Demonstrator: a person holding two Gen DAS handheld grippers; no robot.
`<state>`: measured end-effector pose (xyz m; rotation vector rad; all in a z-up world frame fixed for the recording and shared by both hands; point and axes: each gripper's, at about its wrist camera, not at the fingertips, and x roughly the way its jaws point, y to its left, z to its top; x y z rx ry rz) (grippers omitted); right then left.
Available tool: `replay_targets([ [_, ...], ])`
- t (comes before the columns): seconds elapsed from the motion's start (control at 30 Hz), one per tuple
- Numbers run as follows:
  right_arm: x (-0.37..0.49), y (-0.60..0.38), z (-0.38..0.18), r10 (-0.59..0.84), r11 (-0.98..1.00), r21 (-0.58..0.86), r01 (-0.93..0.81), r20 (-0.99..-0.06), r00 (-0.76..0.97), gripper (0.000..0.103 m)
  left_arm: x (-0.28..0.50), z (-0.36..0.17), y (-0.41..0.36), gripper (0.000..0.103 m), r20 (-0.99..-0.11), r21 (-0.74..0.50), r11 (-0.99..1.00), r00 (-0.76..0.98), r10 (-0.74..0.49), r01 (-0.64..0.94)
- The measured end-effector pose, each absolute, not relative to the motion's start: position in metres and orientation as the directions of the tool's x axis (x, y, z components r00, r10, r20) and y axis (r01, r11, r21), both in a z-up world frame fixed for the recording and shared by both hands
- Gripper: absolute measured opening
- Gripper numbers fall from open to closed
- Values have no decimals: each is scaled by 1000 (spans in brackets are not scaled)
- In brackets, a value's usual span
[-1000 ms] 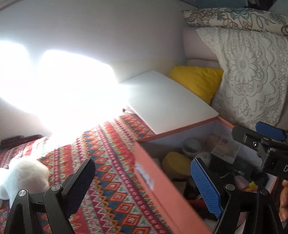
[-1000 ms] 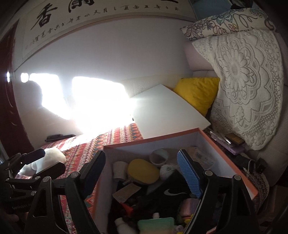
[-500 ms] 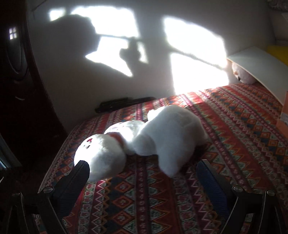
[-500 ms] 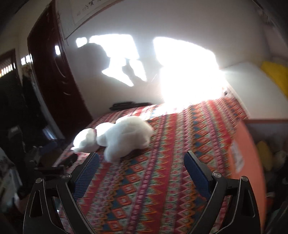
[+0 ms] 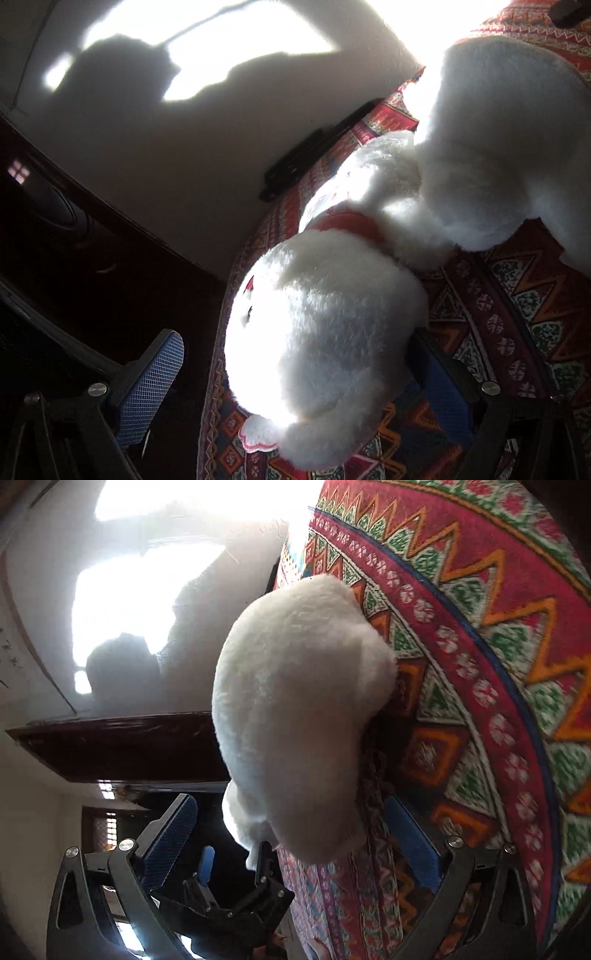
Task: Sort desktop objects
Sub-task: 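Grasp one white plush toy with the left tool while the right tool grasps the other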
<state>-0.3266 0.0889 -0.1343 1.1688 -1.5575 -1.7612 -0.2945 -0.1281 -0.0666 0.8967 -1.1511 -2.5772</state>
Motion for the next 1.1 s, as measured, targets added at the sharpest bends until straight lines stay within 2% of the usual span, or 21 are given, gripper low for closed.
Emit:
replay_targets([
  [0.1,-359,74,-129,-802,-202,970,-132,-241,-547,103,-334,-95,-132,103,-476,772,-627,-753,-455,-110],
  [0.17,-376,65,-134,-787,-208,962,-176,-272,-553,103,-350,-93,-148,100,-488,717,-696,-747,-452,-47],
  [0.2,-382,60,-133,-778,-222,958,-184,-288,-558,103,-357,-88,-160,100,-521,662,-749,-730,-443,-18],
  [0.23,-387,56,-131,-773,-239,955,-178,-298,-560,98,-361,-81,-172,99,-555,604,-797,-717,-422,2],
  [0.27,-393,51,-131,-780,-267,947,-177,-320,-538,57,-361,-71,-180,94,-580,552,-834,-713,-394,12],
  [0.33,-397,44,-141,-825,-222,957,-189,-288,-487,52,-352,-53,-191,90,-619,475,-880,-707,-342,10],
  [0.43,-377,57,-123,-816,-259,955,-146,-297,-495,50,-327,-24,-200,90,-663,342,-939,-705,-254,17],
  [0.6,-323,96,-71,-788,-340,937,-77,-328,-521,50,-253,26,-179,90,-663,131,-991,-741,-106,25],
  [0.7,-287,121,-34,-775,-357,933,-44,-322,-545,50,-202,53,-146,90,-618,88,-996,-784,-46,-11],
  [0.77,-255,135,-4,-737,-448,894,15,-360,-572,50,-172,67,-125,90,-593,87,-996,-804,-36,-20],
  [0.9,-189,171,49,-626,-624,776,93,-426,-654,51,-126,84,-79,90,-581,12,-997,-812,58,-79],
  [1.1,-116,227,91,-543,-657,743,124,-353,-762,51,-85,100,8,91,-563,15,-980,-811,156,-199],
])
